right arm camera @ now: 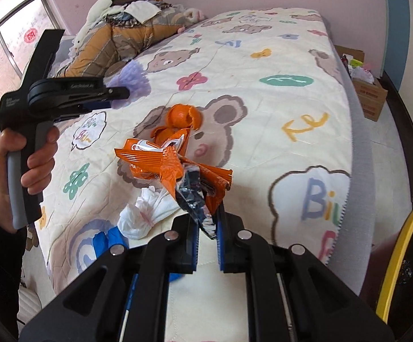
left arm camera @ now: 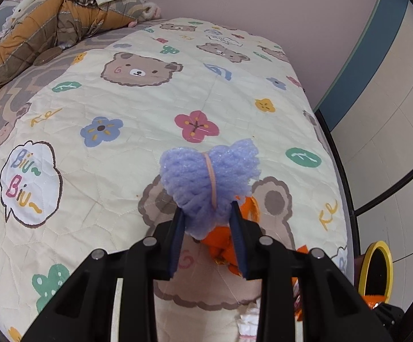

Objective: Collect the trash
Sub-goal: 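Carry orange wrappers and lavender mesh over the yellow-rimmed bin with both tools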

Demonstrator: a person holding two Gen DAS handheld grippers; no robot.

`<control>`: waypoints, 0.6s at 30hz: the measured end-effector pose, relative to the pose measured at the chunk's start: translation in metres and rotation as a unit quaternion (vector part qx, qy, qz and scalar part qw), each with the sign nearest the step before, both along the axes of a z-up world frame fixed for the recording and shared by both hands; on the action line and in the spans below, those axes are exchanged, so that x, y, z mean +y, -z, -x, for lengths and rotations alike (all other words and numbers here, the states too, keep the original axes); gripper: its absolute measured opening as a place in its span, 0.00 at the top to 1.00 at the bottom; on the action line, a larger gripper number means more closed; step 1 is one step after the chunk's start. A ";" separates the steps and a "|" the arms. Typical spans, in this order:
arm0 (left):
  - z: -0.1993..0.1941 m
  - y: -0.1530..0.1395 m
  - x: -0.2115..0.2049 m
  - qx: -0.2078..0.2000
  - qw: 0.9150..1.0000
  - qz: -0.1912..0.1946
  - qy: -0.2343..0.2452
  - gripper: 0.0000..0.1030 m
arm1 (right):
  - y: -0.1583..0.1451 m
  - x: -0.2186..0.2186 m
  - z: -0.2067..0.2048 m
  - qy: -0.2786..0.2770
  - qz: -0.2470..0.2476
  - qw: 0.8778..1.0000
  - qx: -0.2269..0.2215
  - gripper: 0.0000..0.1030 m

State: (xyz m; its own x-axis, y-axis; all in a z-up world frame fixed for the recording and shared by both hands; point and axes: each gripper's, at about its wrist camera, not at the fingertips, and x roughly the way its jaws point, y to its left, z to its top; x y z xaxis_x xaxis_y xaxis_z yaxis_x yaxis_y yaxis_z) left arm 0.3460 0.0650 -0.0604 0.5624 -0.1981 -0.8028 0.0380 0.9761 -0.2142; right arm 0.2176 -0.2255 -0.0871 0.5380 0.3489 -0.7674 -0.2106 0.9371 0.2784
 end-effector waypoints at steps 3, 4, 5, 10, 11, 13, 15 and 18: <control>0.008 -0.004 -0.010 -0.003 1.000 0.000 0.010 0.72 | -0.007 -0.011 0.008 0.009 0.002 1.000 -0.005 0.91; 0.011 -0.006 -0.013 -0.003 1.000 0.001 0.014 0.72 | -0.009 -0.016 0.010 0.013 0.003 1.000 -0.007 0.91; 0.013 -0.007 -0.017 -0.004 1.000 0.002 0.017 0.72 | -0.011 -0.021 0.012 0.017 0.003 1.000 -0.009 0.91; 0.024 -0.013 -0.038 -0.006 0.999 -0.001 0.039 0.72 | -0.020 -0.043 0.023 0.035 0.004 0.999 -0.018 0.91; 0.026 -0.013 -0.043 -0.005 0.999 -0.002 0.043 0.72 | -0.021 -0.046 0.025 0.039 0.004 0.999 -0.019 0.91; 0.030 -0.014 -0.053 -0.004 0.999 0.000 0.051 0.72 | -0.023 -0.055 0.031 0.046 0.005 0.999 -0.022 0.91; 0.035 -0.016 -0.064 -0.005 0.998 0.000 0.061 0.72 | -0.026 -0.065 0.036 0.054 0.007 0.998 -0.024 0.91; 0.040 -0.018 -0.080 -0.004 0.997 -0.002 0.077 0.72 | -0.029 -0.079 0.042 0.068 0.009 0.997 -0.026 0.91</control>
